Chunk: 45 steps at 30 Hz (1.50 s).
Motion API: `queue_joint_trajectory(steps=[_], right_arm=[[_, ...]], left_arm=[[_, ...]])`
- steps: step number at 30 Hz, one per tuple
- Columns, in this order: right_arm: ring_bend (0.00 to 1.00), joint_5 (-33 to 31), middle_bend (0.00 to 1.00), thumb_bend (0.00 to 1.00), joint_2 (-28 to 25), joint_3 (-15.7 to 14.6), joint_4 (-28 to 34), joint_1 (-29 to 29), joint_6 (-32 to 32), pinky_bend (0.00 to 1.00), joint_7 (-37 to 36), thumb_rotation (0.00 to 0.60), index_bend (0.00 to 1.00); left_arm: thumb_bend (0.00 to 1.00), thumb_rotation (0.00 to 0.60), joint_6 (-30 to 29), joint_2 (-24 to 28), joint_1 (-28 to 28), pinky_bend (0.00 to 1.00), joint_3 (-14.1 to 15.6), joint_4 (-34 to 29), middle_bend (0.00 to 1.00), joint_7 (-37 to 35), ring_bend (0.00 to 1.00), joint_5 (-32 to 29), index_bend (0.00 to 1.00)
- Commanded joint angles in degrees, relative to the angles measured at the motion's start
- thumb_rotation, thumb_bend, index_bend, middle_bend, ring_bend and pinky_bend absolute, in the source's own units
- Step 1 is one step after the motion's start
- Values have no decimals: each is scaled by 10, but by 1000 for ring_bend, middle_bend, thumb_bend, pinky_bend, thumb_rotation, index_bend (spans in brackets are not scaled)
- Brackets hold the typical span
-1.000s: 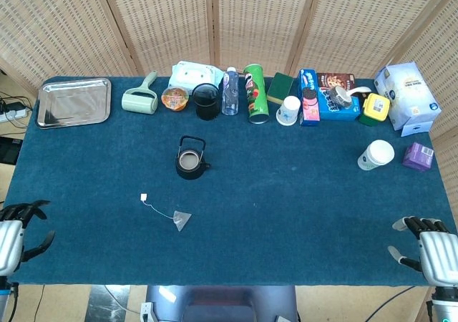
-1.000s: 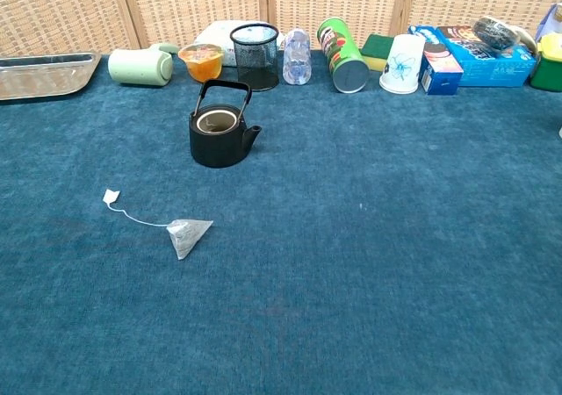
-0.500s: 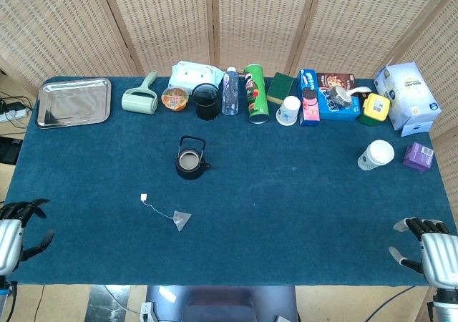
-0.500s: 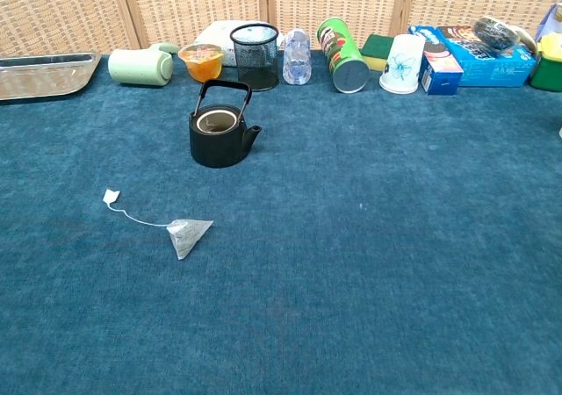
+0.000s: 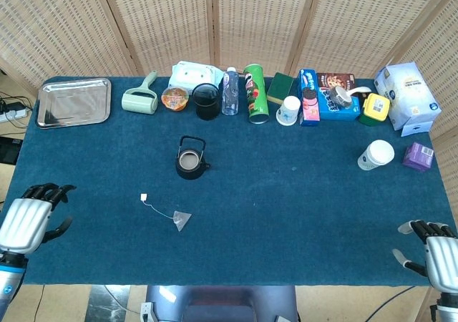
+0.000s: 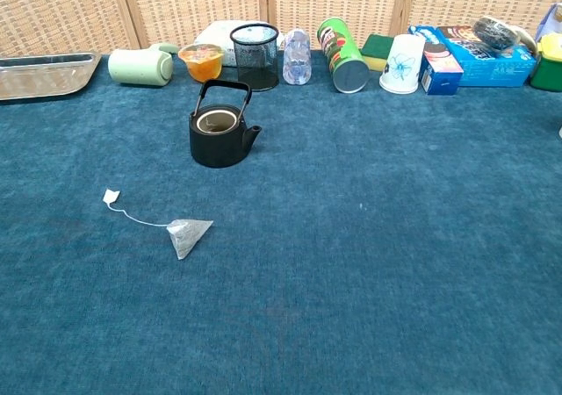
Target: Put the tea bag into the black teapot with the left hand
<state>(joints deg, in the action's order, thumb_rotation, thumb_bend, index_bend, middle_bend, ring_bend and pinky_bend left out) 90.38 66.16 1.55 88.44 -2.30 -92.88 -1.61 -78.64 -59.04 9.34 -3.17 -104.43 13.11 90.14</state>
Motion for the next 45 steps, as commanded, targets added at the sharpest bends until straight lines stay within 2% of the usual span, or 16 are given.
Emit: queue_joint_trajectory(steps=[1,6,9,11,14,16,20,27,35,45], right_arm=[[450,0,467,210,-2,1,1,-1,-2,343,2,600,443],[450,-4,467,210,-3,3,4,0,2,345,4,600,443],[450,-7,467,210,-3,4,4,2,7,347,5,600,443],[450,-9,466,210,-3,5,4,3,10,349,5,600,443],[450,-13,467,211,-5,5,5,3,12,357,5,600,443],[450,-16,466,211,-4,6,3,4,17,362,5,600,443],[450,-23,467,210,-3,8,1,4,20,363,5,600,443],[450,-31,467,210,-2,10,-2,6,27,363,2,600,443],[450,-39,467,210,0,12,-6,8,36,363,2,600,443],[451,-43,466,210,-1,13,-4,7,37,363,4,600,443]], left_arm=[[335,600,43,4,35,343,-8,-5,440,31,271,6,269],[336,600,105,-11,83,401,-21,-6,439,76,330,-13,270],[335,600,127,-28,106,514,-28,-1,477,110,415,-24,270],[336,600,143,-40,121,635,-31,4,594,130,529,-33,270],[337,600,173,-56,144,731,-35,15,781,155,700,-54,272],[336,600,191,-67,157,781,-37,24,870,173,806,-71,291],[339,600,209,-91,176,859,-39,47,966,204,927,-102,319],[364,600,233,-122,202,890,-37,76,1000,228,969,-147,332],[383,600,227,-166,218,913,-34,131,1000,198,994,-147,494],[367,600,253,-193,233,914,-25,183,1000,158,995,-177,495]])
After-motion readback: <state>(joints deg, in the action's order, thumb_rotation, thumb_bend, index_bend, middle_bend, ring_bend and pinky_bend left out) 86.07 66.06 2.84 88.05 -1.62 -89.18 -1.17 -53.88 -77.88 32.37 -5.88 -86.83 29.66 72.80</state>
